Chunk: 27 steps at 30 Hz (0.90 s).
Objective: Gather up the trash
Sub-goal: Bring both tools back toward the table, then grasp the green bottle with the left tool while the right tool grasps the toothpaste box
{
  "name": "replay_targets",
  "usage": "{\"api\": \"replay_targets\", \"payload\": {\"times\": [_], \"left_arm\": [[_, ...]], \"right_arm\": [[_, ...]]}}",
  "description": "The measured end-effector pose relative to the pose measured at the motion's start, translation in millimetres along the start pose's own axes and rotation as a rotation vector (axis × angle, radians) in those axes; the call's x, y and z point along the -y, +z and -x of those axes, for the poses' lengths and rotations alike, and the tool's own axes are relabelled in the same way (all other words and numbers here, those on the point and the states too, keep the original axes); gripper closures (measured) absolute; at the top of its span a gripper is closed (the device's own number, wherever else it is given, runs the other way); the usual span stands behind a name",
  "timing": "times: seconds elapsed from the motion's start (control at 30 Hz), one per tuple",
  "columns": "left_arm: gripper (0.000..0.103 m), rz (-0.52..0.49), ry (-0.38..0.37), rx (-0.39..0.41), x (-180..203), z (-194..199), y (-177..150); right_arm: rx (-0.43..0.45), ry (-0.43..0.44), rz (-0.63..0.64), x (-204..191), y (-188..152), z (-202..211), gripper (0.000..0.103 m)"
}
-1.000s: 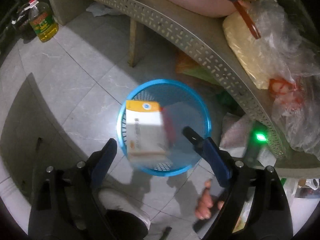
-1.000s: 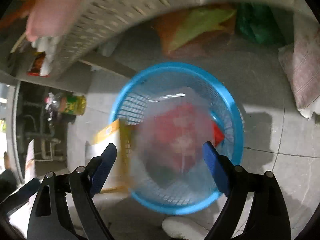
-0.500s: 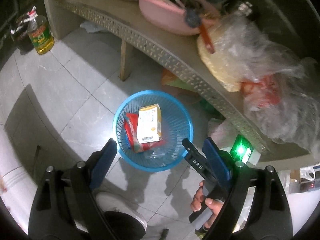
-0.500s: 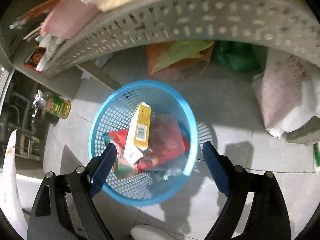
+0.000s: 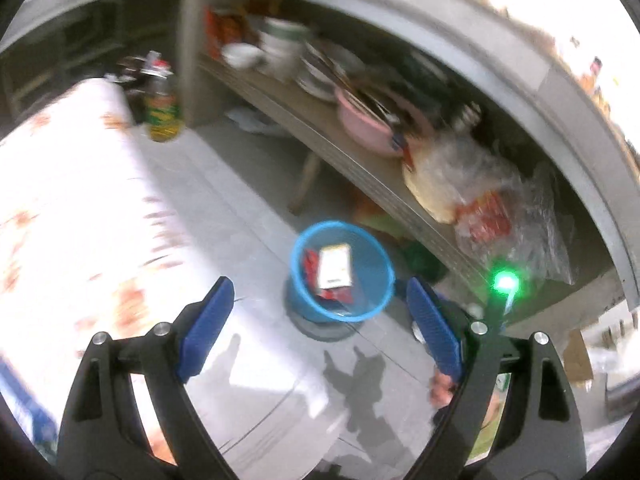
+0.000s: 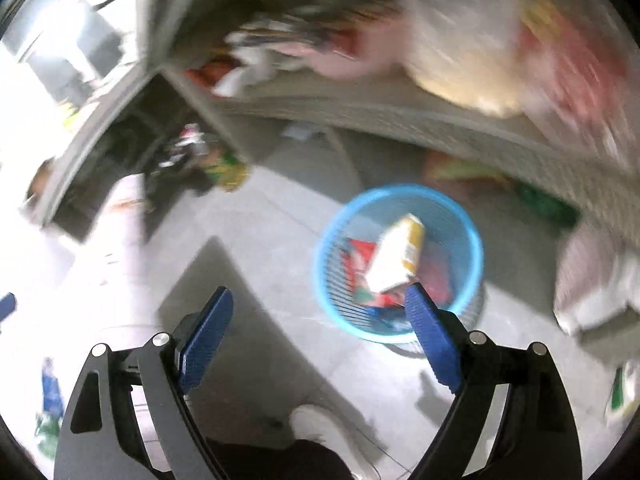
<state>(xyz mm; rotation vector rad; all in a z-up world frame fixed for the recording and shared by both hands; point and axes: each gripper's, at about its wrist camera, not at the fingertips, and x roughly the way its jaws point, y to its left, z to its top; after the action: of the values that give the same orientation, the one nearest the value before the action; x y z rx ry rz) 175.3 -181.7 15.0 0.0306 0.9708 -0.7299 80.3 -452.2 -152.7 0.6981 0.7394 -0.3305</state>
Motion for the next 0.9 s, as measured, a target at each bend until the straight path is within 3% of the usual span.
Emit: {"api": "replay_targets", "payload": {"times": [0.2, 0.27, 0.53, 0.67, 0.8, 0.9], "left_arm": [[0.019, 0.136, 0.155, 0.159, -69.1, 88.0, -48.9], [0.019, 0.196, 0.236, 0.211, -94.8, 120.4, -71.2], [0.019, 0.349, 0.437, 0.358, -162.0, 201.5, -140.1], [0.019, 0.404, 0.445, 0.366, -187.7, 211.5, -158.9], [0.023, 0.443, 0.398, 0.358, -204.8, 202.4, -168.0], [0.027, 0.455, 0.373, 0.353, -212.1, 192.6, -168.3]], "right_arm": [[0.016, 0.164, 0.161, -77.6, 8.1, 36.0, 0.018], [0.002, 0.225, 0.214, -105.3, 5.6, 42.6, 0.018], [-0.171, 0.466, 0.403, -218.8, -20.7, 37.7, 0.018], [-0.306, 0.587, 0.514, -291.4, -47.1, 27.1, 0.018], [-0.427, 0.624, 0.617, -353.8, -81.9, 17.7, 0.018], [-0.463, 0.624, 0.684, -393.7, -100.0, 9.9, 0.02]]}}
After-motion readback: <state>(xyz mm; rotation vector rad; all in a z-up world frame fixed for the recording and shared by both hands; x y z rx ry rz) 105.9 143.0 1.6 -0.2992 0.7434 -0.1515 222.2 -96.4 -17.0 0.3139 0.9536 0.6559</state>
